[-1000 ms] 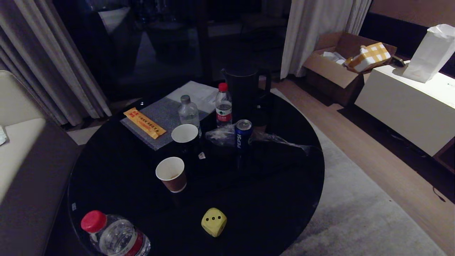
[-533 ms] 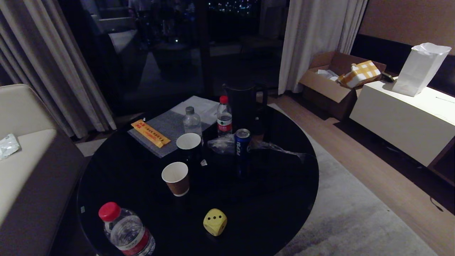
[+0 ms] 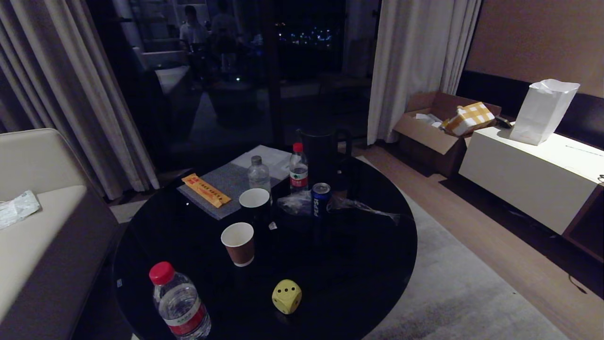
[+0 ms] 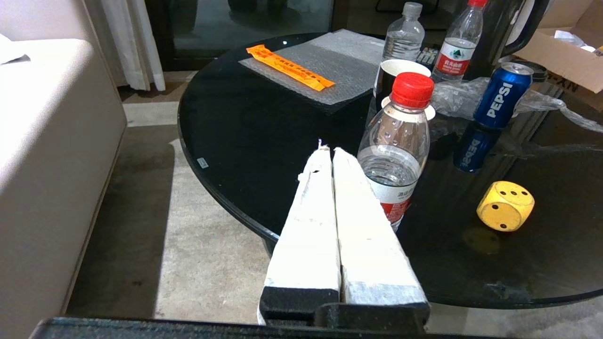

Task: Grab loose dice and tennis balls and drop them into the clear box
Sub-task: Put the toys in the box

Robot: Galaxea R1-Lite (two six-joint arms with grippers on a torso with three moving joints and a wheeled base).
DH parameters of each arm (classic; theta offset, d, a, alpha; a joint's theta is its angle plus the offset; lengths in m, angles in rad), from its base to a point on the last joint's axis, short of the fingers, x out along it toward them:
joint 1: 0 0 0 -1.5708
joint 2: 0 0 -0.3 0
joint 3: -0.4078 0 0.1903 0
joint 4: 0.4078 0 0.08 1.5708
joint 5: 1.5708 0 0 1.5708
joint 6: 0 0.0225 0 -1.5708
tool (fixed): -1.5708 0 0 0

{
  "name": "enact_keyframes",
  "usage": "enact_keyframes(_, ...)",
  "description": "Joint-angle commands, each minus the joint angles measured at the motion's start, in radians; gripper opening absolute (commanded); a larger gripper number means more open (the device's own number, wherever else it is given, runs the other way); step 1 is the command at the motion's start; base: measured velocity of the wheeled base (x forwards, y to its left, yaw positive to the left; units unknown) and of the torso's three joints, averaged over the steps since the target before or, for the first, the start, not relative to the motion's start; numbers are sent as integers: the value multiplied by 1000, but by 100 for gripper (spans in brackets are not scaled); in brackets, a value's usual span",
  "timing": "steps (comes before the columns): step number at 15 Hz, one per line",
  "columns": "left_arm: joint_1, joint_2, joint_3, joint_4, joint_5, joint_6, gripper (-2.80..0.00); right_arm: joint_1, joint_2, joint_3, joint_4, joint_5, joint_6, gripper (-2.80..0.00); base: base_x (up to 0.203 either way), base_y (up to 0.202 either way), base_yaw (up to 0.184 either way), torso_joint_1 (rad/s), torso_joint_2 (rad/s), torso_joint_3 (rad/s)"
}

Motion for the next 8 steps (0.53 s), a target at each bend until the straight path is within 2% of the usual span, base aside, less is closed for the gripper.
enact_keyframes(1,0,2,2,0,1,-3,-280,-1,2,0,0,0,0,-280,0,0,0,6,2,51)
enact_keyframes(5,0,2,2,-1,3,-6,-280,1,2,0,-1,0,0,-280,0,0,0,0,1,7)
enact_keyframes(6,0,2,2,0,1,-3,-280,1,2,0,0,0,0,-280,-66,0,2,16,7,3)
enact_keyframes(8,0,2,2,0,0,3,-280,1,2,0,0,0,1,-280,-170,0,0,0,0,5)
